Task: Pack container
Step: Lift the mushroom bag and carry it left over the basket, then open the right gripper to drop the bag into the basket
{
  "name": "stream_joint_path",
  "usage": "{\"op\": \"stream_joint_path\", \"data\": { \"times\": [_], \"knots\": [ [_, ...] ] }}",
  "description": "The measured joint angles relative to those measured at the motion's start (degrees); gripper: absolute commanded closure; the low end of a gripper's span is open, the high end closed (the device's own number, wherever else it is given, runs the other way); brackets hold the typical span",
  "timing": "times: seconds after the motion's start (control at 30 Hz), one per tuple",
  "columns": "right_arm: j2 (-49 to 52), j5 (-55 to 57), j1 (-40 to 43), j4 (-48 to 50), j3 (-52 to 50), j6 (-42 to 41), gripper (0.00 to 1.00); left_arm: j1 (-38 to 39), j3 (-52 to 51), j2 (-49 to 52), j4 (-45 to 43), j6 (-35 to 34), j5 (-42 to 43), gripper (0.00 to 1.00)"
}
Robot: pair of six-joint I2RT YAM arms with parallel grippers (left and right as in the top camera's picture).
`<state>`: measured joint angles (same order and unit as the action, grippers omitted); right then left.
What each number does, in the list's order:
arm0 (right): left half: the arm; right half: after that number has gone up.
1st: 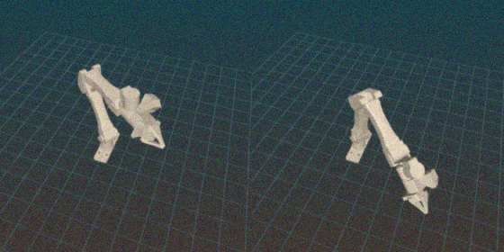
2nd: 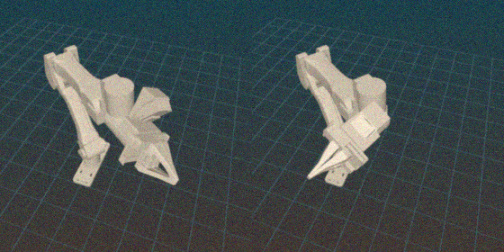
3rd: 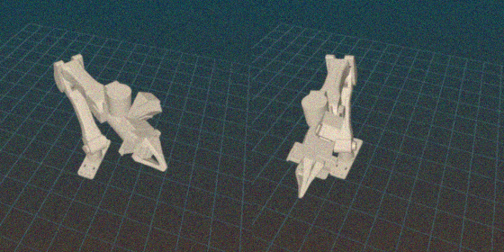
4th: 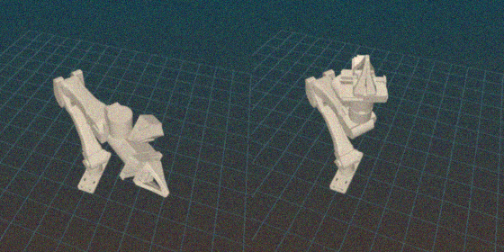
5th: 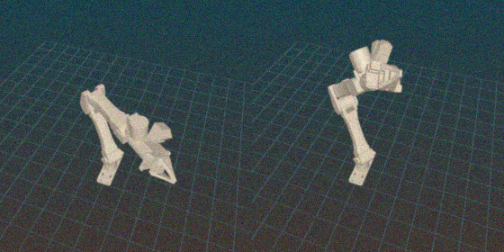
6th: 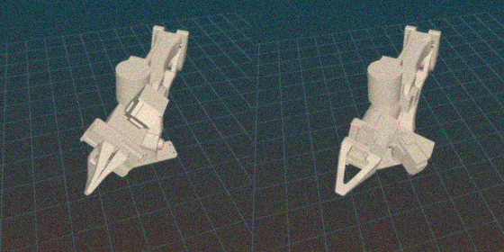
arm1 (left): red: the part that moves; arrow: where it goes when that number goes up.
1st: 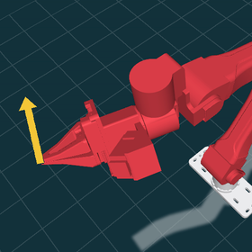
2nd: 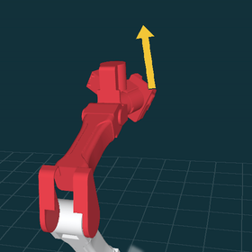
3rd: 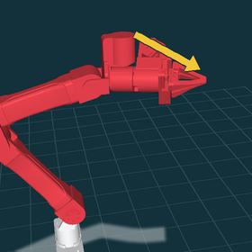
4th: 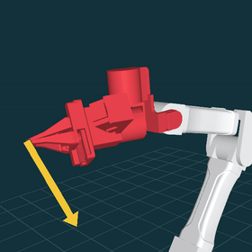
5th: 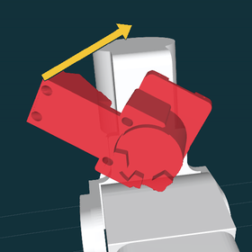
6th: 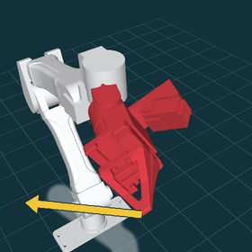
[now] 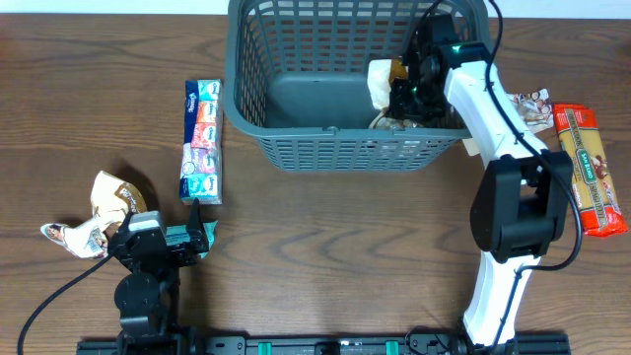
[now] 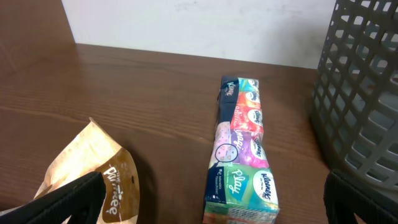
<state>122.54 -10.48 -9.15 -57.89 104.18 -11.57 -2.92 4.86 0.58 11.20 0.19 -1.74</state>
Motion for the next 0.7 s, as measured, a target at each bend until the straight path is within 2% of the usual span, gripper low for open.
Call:
{"op": "stream_joint_path", "data": {
  "times": [0.07, 0.13, 0.23, 0.47, 0.57, 0.7],
  "knots": [
    [0.0, 0.0, 0.0, -0.2, 0.0, 0.0, 0.54, 0.0, 0.0, 0.0, 0.0, 0.0, 0.0, 0.01],
    [0.0, 0.1, 0.0, -0.5, 0.0, 0.5, 0.27, 0.0, 0.0, 0.0, 0.0, 0.0, 0.0, 0.01],
    [0.0, 0.2, 0.0, -0.5, 0.0, 0.6, 0.01, 0.0, 0.0, 0.0, 0.0, 0.0, 0.0, 0.01],
    [0.1, 0.3, 0.0, -5.0, 2.8, 1.6, 0.01, 0.0, 0.0, 0.0, 0.0, 0.0, 0.0, 0.01],
    [0.5, 0.4, 0.0, -10.0, 10.8, 1.8, 0.01, 0.0, 0.0, 0.0, 0.0, 0.0, 0.0, 0.01],
    [0.7, 0.5, 0.0, -14.5, 26.9, 1.8, 0.01, 0.0, 0.0, 0.0, 0.0, 0.0, 0.0, 0.01]
  ]
}}
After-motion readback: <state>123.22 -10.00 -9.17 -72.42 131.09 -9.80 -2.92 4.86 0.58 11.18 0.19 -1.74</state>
